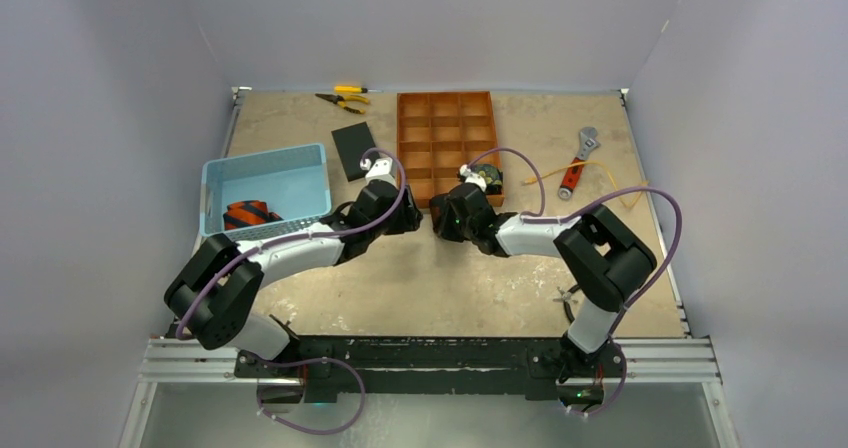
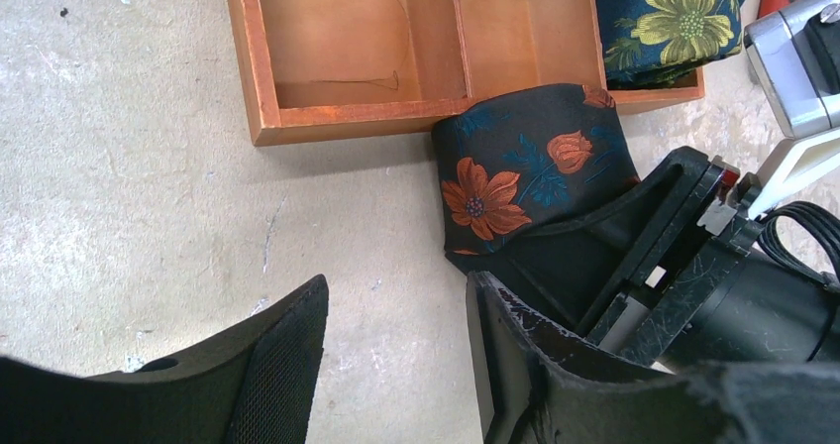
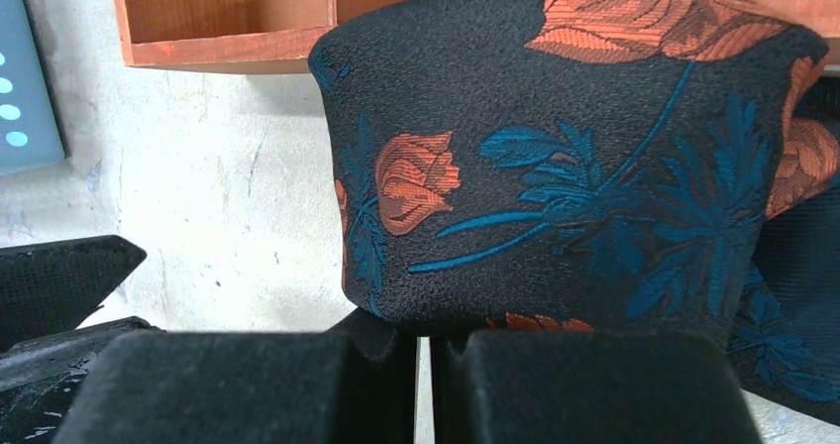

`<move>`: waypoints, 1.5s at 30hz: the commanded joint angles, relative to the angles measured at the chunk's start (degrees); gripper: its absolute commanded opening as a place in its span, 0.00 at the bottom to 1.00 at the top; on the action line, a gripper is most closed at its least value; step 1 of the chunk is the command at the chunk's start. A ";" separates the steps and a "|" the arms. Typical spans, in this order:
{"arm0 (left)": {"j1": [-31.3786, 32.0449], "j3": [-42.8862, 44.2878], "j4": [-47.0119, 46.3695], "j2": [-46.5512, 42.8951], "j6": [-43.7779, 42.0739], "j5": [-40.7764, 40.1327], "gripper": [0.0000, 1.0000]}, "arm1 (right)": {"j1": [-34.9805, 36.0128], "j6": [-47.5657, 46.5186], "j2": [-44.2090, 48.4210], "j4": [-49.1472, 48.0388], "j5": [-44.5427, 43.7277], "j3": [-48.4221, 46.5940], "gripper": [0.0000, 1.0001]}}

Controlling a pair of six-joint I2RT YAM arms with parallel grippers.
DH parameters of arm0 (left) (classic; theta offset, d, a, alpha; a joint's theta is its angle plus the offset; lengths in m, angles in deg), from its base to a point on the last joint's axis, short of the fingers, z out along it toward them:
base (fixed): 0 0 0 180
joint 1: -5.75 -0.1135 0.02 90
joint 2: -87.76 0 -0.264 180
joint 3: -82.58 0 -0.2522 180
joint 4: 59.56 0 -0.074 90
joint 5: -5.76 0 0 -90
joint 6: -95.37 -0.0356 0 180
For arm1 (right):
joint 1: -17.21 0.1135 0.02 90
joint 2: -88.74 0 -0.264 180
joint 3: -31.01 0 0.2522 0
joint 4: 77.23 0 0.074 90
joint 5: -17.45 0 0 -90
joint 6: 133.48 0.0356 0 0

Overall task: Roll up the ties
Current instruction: Roll the tie at the center of the board.

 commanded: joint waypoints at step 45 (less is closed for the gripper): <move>-7.47 0.25 -16.62 8.33 2.32 26.32 0.72 | -15.96 7.04 8.89 -13.21 26.09 10.18 0.48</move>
